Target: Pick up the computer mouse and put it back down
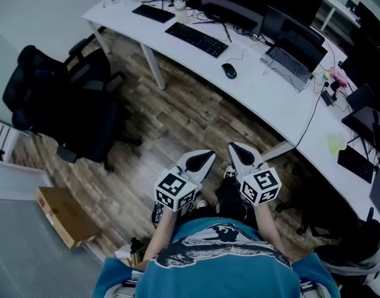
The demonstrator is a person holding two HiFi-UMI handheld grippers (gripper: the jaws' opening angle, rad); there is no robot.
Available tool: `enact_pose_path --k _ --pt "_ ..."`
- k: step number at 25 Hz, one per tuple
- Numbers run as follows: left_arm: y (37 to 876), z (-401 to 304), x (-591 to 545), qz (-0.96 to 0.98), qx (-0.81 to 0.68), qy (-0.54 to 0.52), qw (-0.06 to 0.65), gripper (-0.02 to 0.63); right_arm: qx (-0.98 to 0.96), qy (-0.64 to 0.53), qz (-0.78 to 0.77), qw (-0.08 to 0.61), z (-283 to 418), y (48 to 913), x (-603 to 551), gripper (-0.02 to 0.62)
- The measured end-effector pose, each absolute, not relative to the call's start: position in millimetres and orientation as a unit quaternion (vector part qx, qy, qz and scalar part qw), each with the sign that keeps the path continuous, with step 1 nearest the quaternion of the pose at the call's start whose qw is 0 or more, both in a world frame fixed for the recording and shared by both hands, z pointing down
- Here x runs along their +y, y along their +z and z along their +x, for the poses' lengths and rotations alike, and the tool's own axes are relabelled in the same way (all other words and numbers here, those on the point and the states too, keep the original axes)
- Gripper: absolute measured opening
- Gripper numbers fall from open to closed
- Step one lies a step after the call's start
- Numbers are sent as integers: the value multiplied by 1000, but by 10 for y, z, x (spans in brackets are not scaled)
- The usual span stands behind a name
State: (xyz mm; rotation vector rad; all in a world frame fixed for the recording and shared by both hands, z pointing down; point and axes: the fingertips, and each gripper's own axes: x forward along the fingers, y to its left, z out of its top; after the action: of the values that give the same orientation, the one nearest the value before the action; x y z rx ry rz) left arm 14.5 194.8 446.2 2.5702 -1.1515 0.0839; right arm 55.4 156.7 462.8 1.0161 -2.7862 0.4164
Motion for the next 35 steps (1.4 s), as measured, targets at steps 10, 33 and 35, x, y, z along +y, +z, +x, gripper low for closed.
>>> enact_pose_path --k 10,33,35 --pt "4321 408 732 883 -441 26 159 14 -937 135 310 87 870 4571 361 2" --pt "4442 863 -655 863 -469 75 172 14 -940 175 281 79 1329 4844 -1030 2" --pt "4451 797 -735 863 -469 78 173 14 -939 176 285 78 1302 4853 -1125 2"
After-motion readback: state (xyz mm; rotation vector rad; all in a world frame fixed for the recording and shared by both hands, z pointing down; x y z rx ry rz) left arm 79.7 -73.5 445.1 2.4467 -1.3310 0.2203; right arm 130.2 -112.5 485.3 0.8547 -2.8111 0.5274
